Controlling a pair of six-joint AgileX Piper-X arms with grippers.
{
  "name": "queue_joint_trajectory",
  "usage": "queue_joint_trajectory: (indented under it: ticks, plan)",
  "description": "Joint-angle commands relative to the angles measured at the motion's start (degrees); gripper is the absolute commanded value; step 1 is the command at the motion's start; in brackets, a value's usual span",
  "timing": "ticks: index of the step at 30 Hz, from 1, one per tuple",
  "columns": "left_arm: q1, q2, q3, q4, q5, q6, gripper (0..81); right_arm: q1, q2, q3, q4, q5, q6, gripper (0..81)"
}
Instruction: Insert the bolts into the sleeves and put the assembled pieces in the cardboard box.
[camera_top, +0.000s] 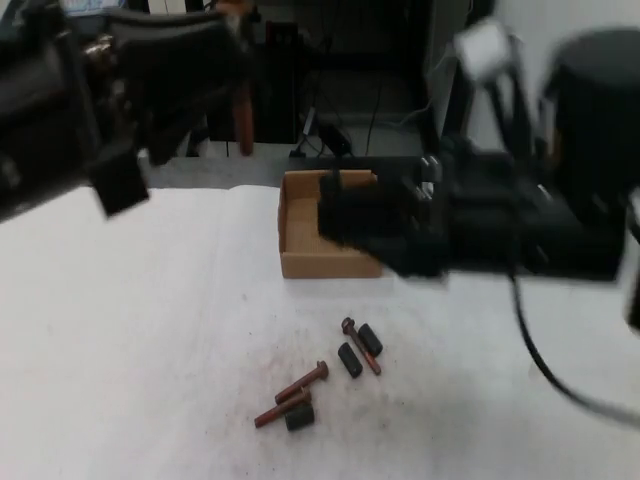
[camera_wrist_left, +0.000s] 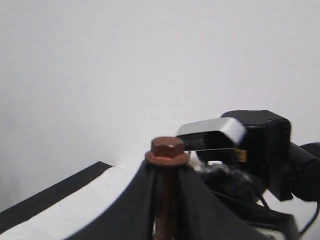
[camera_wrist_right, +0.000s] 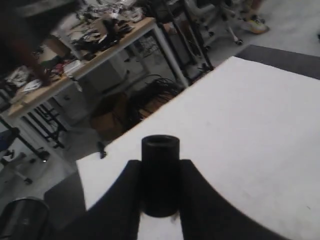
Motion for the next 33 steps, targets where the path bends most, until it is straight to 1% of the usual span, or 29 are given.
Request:
queue_joint_trajectory:
  ticks: [1,4,5,7,9,10,12,13,14,18,19,21,24,28,33]
  plan:
    - [0.08,1.45,-0.27,-11.22,1.76,-5.52,0.2,0.82,-1.9,3.4,-4.04,-1.13,0.4,0.8]
    - [0.08,4.58,-0.27,-19.09,1.76,-8.49,0.2,2.89,-2.36,7.49,-8.5,-0.7,0.25,0.8]
    - [-0.07,5.16,-0.27,-20.63,1.76,-9.98,0.2,3.85,-2.36,8.44,-10.64,0.79,-0.48,0.8]
    - [-0.17,6.03,-0.27,-22.14,1.76,-13.52,0.2,5.9,-2.36,9.43,-14.46,6.48,-3.54,0.8]
    - [-0.17,6.12,-0.27,-22.63,1.76,-16.55,0.2,7.99,-2.36,9.46,-16.26,14.49,-8.43,0.8]
    - [-0.17,6.12,-0.27,-23.01,1.86,-17.75,0.2,8.8,-2.36,9.46,-17.17,20.17,-11.6,0.8]
    - [-0.17,5.99,-0.27,-24.66,2.76,-19.23,0.2,9.67,-2.36,9.46,-18.39,27.15,-15.91,0.8]
    - [-0.17,5.99,-0.27,-26.07,3.91,-19.73,0.2,9.77,-2.36,9.46,-18.75,29.5,-17.25,0.8]
    - [-0.17,5.99,-0.27,-27.08,5.29,-20.12,0.2,9.75,-2.36,9.46,-19.5,30.16,-17.48,0.8]
    - [-0.17,5.99,-0.27,-27.49,10.41,-20.66,0.2,9.75,-2.36,9.28,-21.68,30.16,-17.48,0.8]
    - [-0.17,5.99,-0.27,-27.15,11.0,-20.66,0.2,9.75,-2.36,8.9,-21.07,29.2,-17.21,0.8]
    - [-0.28,5.99,-0.27,-26.94,11.0,-20.12,0.2,9.75,-2.36,8.16,-20.45,25.89,-17.21,0.8]
    - [-0.23,5.99,-0.27,-26.24,11.0,-15.3,0.2,9.75,-2.36,6.92,-18.19,21.45,-17.21,0.8]
    - [-0.23,5.99,-0.27,-24.44,11.0,-12.77,0.2,9.75,-2.36,4.92,-14.3,19.91,-17.21,0.8]
    - [-0.46,5.99,-0.27,-20.84,11.0,-9.17,0.2,9.75,-2.36,2.8,-13.69,19.5,-17.21,0.8]
